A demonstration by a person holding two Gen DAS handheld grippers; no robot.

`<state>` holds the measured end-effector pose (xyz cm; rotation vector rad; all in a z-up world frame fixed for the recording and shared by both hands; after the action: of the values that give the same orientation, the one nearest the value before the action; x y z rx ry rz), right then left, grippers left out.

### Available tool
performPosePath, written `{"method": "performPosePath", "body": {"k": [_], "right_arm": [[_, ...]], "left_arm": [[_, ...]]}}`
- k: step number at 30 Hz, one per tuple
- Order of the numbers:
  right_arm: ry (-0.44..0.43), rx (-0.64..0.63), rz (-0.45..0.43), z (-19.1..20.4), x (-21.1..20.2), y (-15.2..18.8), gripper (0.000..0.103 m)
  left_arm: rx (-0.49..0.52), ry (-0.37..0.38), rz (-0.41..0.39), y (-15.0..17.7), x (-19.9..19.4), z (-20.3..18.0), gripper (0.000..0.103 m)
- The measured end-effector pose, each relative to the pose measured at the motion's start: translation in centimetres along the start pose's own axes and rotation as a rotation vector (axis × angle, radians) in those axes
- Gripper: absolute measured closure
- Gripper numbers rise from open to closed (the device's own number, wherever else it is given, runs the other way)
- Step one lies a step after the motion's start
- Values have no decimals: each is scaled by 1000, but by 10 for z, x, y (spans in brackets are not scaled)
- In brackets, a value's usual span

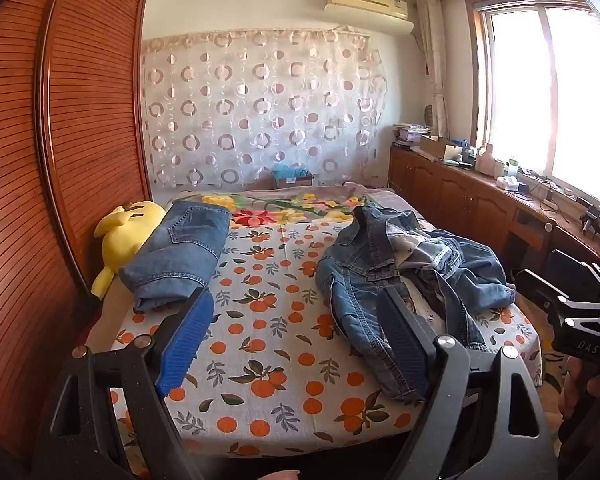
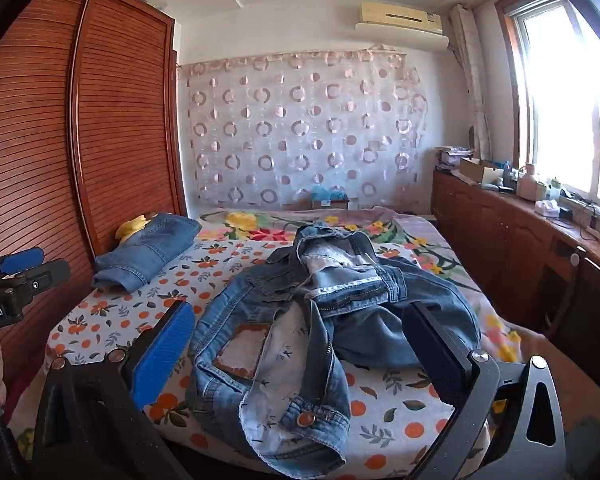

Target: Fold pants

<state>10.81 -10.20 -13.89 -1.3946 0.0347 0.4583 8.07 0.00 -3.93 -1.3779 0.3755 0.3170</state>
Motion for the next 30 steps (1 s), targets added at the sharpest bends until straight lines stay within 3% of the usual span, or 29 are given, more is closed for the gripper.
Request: {"method": "performPosePath", "body": {"k": [30], "right_arm": [[8,-1,-9,1,-1,-2,0]], "left_arm": [[6,-10,1,4,0,2,19]]}}
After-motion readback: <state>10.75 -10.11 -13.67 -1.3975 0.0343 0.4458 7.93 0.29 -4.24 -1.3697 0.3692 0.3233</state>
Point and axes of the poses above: each gripper's, at about its wrist camera, not at the fingertips, and x roughly the way its jaws point, z to its left, y to its underside, the point moved 9 cm from there along x, roughly the way its jaws point, and after that the axes turned 11 degrees about x, right-handed, at the moved point
